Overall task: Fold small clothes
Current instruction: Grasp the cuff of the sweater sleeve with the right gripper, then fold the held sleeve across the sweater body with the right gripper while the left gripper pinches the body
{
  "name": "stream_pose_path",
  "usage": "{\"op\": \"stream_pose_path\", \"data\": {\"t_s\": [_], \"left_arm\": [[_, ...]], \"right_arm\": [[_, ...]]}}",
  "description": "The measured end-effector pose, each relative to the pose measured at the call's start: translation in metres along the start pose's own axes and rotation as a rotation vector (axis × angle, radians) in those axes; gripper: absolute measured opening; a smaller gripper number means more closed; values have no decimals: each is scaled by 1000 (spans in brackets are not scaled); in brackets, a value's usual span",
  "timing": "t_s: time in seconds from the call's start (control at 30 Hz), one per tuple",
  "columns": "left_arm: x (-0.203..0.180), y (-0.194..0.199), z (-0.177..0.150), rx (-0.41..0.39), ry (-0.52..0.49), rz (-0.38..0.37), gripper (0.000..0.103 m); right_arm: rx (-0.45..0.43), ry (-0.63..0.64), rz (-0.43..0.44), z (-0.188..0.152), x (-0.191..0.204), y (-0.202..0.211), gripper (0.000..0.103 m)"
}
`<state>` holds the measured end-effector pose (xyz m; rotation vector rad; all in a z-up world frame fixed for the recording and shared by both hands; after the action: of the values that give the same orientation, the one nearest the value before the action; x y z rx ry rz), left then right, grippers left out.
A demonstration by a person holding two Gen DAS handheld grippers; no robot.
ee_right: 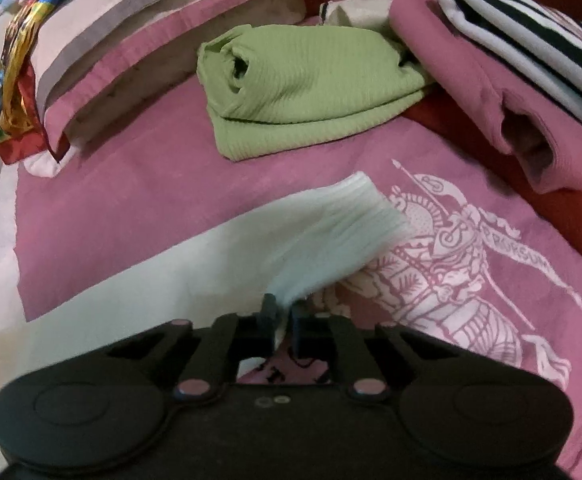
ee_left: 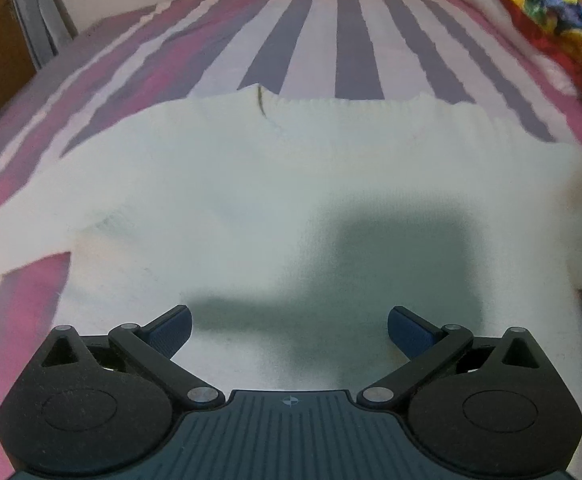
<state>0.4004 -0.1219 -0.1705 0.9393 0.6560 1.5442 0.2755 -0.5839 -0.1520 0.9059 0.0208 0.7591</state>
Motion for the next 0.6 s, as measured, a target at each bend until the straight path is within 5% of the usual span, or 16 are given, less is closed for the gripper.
{"op": "stream_pose_path", "data": {"t_s": [0.3,0.6], "left_arm": [[24,-3,2,30,102,-113,103],[71,-4,2,-34,89,-49,103]], "right_arm": [[-72,163,139,-11,62,29,5],[9,350,471,-79,199,66,4]]}}
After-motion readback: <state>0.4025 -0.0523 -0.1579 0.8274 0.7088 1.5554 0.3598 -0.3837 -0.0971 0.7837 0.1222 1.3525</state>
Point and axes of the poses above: each gripper's, at about its wrist camera, not at the fingertips, and y roughly against the way its jaws point, x to its left, z to its top, the point moved 3 cm from there along -y, roughly the way its jaws point, and after that the axes turned 9 degrees about z, right-handed, at the moved point
